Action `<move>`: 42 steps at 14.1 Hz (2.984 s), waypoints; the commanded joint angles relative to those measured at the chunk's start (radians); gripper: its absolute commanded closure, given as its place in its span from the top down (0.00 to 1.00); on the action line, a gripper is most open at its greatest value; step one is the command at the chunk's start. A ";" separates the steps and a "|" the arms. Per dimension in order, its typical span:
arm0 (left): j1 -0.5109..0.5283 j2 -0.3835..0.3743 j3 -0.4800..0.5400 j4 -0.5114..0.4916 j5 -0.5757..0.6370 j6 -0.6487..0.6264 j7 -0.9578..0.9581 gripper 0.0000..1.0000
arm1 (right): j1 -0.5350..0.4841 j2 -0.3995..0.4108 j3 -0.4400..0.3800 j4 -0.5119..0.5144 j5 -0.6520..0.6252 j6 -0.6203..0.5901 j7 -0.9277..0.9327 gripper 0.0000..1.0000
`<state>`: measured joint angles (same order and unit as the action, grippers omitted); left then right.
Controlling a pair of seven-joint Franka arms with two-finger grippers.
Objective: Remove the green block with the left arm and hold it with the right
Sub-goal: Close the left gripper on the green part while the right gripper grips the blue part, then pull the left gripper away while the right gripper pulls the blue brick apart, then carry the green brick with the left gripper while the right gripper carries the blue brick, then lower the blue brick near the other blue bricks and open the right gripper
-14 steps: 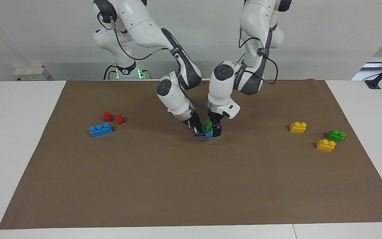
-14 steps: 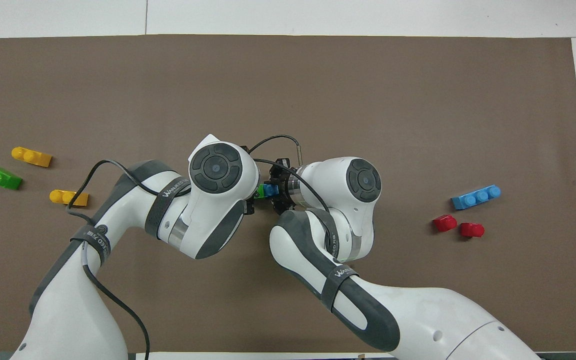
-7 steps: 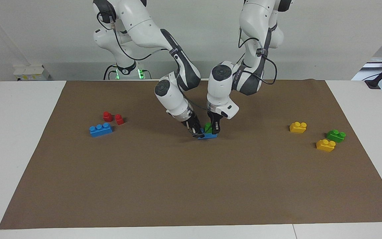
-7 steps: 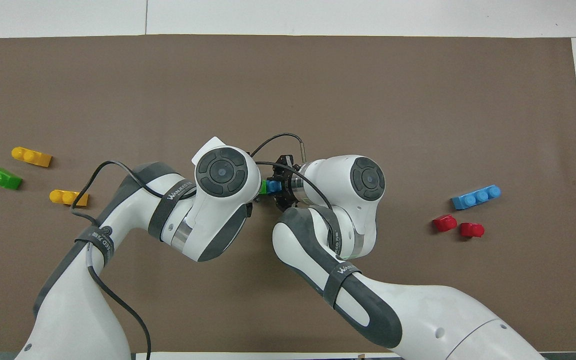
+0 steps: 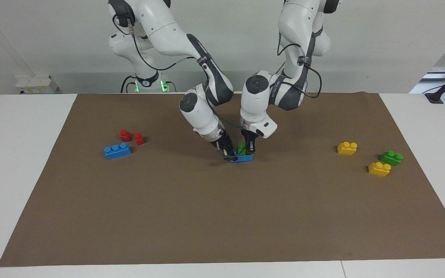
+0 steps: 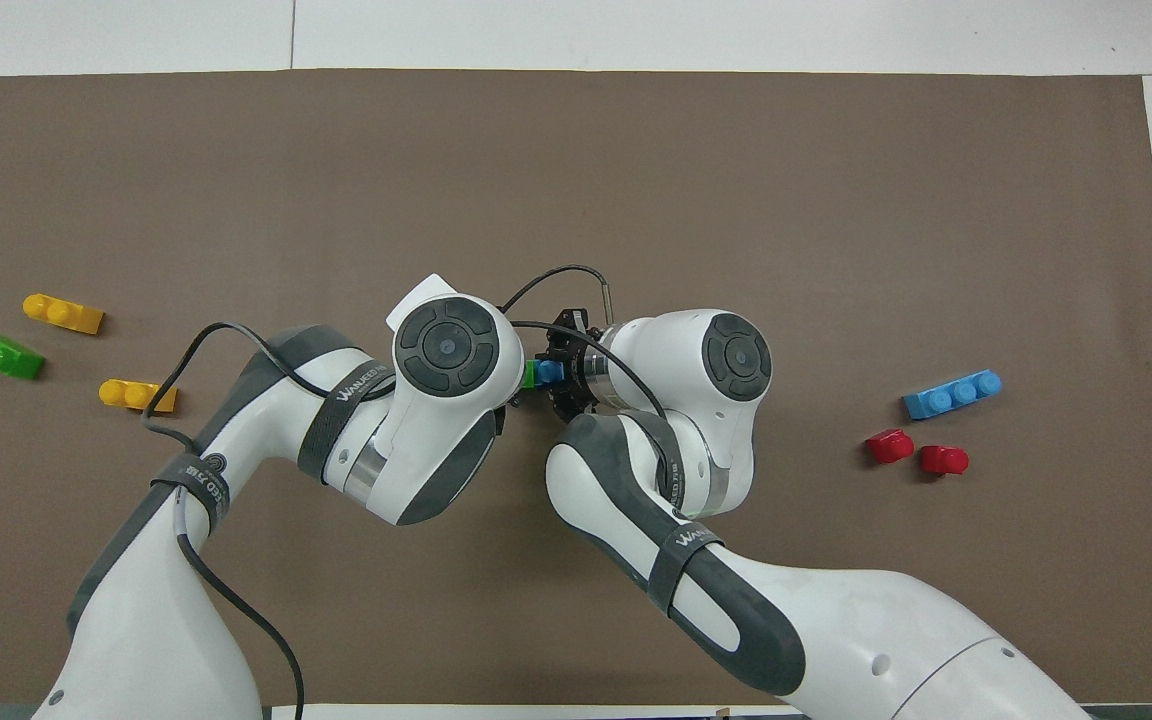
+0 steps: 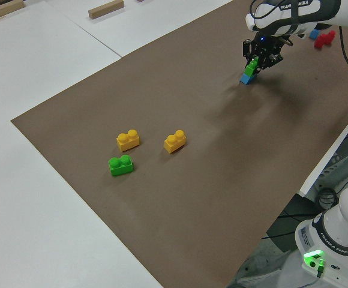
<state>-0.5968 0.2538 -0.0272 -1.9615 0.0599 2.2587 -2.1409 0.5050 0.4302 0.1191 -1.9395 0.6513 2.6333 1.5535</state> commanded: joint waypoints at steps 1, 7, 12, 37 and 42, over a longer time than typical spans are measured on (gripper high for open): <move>0.003 -0.071 0.010 -0.004 0.017 -0.059 0.059 0.00 | -0.003 -0.004 0.007 -0.012 0.025 0.008 -0.032 0.00; 0.032 -0.166 0.021 0.001 0.015 -0.145 0.170 0.00 | -0.022 -0.011 0.001 0.010 0.021 -0.033 -0.036 0.00; 0.158 -0.183 0.020 0.045 0.011 -0.222 0.398 0.00 | -0.225 -0.073 -0.004 0.091 -0.030 -0.283 -0.162 0.00; 0.641 0.068 0.023 0.087 -0.041 0.111 1.260 0.00 | -0.737 -0.079 -0.003 -0.006 -0.159 -0.478 -0.599 0.00; 0.661 0.128 0.023 0.107 -0.043 0.102 1.218 0.00 | -0.737 -0.091 -0.003 0.036 -0.159 -0.527 -0.589 0.95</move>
<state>0.0489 0.3487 0.0035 -1.8842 0.0318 2.3615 -0.9047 -0.2242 0.3531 0.1093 -1.9306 0.4937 2.1393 0.9769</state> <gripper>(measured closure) 0.661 0.370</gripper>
